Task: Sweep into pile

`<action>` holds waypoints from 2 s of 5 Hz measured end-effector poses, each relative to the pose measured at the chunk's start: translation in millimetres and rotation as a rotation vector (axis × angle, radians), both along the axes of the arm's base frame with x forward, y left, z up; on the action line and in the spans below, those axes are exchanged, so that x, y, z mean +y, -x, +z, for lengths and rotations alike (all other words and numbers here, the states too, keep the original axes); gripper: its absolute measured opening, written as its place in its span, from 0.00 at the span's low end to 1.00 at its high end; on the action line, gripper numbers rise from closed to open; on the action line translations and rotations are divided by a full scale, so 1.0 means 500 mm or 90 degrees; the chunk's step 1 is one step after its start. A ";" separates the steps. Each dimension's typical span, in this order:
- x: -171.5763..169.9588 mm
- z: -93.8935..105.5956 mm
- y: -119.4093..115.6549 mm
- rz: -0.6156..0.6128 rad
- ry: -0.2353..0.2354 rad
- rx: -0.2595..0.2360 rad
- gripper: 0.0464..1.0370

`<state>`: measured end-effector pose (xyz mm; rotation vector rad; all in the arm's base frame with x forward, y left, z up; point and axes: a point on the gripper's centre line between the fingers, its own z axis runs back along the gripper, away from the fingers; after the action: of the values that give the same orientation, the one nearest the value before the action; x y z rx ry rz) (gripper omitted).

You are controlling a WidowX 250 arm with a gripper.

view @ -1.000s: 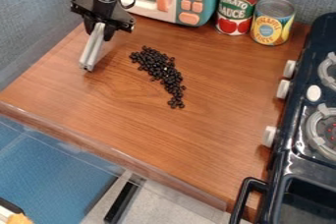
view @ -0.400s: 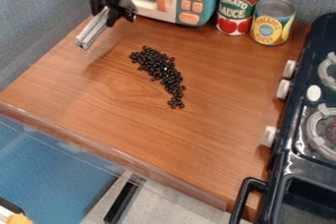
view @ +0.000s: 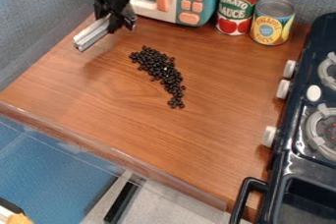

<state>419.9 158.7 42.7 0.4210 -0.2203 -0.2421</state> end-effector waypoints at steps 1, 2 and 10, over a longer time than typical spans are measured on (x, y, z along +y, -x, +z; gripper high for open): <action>-0.001 -0.007 0.003 -0.040 0.019 0.006 0.34; -0.004 -0.009 0.008 -0.090 0.035 0.025 0.34; -0.085 -0.052 -0.018 -0.174 0.012 0.058 0.34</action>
<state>428.8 116.0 16.8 0.3601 -0.1904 -0.5258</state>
